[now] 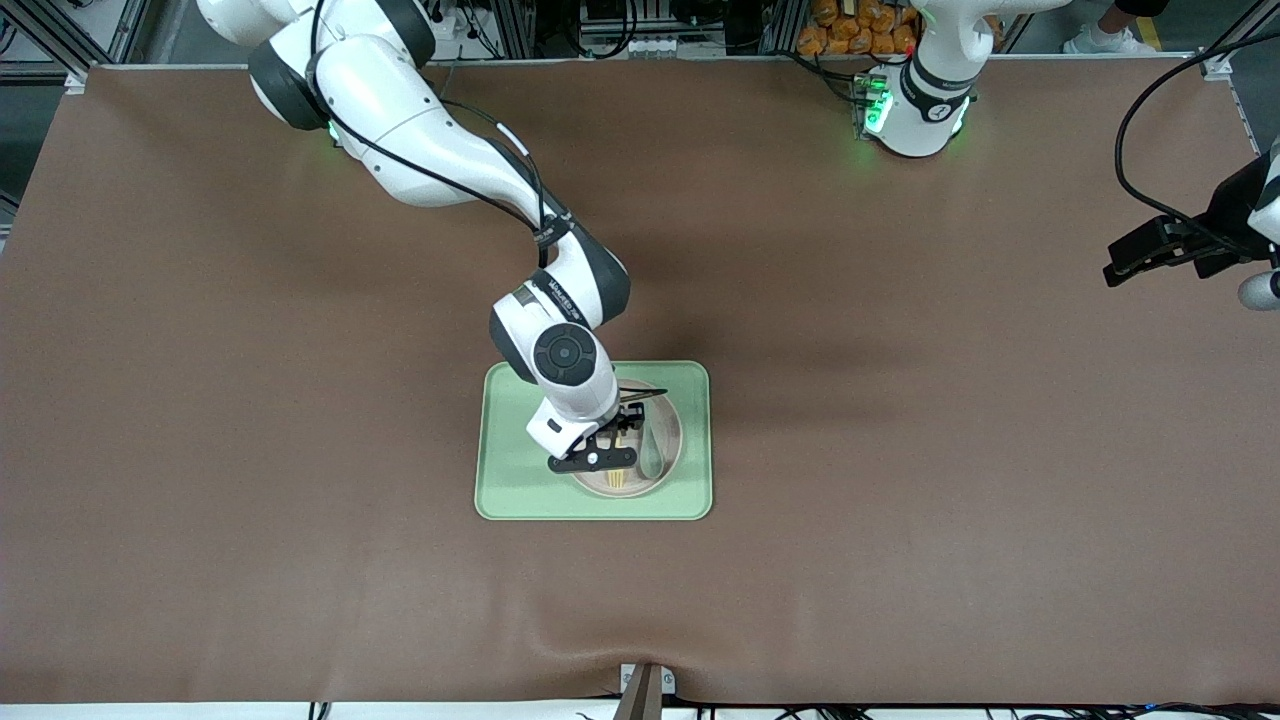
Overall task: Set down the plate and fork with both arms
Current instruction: 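Lower the right gripper over the plate and grasp the yellow fork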
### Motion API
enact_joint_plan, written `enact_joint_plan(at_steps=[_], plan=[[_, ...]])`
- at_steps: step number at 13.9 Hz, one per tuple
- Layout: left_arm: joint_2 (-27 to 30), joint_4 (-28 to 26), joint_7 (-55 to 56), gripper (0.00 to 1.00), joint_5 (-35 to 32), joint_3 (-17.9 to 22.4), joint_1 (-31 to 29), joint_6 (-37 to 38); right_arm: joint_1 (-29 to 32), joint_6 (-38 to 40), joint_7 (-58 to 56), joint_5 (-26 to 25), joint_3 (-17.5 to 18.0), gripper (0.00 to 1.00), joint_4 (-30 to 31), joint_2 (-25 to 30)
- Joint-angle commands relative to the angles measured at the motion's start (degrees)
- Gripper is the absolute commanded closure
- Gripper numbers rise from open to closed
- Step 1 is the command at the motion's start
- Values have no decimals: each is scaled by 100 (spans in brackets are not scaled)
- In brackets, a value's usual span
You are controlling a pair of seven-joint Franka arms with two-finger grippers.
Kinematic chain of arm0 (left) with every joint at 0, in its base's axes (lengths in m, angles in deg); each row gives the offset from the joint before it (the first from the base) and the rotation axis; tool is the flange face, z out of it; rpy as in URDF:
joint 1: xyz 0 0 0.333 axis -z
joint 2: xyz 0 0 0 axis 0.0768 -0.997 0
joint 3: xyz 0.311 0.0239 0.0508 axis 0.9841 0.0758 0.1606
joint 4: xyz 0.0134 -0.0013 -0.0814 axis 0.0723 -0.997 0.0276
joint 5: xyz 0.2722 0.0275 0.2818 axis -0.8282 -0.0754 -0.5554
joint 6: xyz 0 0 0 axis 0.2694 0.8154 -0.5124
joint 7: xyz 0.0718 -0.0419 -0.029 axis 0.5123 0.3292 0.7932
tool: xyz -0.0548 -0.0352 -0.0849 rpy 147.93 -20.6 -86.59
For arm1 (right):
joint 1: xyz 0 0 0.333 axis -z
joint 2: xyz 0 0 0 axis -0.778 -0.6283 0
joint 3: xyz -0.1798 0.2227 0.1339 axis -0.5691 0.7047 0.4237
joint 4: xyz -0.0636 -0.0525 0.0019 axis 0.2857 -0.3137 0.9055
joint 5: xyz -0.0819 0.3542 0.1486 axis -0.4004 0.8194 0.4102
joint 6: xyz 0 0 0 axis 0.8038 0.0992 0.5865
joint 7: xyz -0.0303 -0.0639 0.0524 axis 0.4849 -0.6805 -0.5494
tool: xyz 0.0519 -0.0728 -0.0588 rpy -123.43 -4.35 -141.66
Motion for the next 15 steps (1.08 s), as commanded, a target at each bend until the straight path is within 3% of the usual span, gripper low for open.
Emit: enact_joint_plan(at_steps=[1,6,10,15], plan=[[167,-111,-60,0,94,-39,-13,-42,-110,-6,161,-146,-56,38,-182,-141],[167,-120,-68,0,129,-39,-13,-33,-145,-6,170,-243,-56,47,-182,-202],[167,-146,-77,0,120,-31,-22,37,-145,3,178,-243,-56,79,-182,-229],[202,-138,-68,0,59,-4,-22,38,-110,55,328,-208,-39,91,-244,-203]])
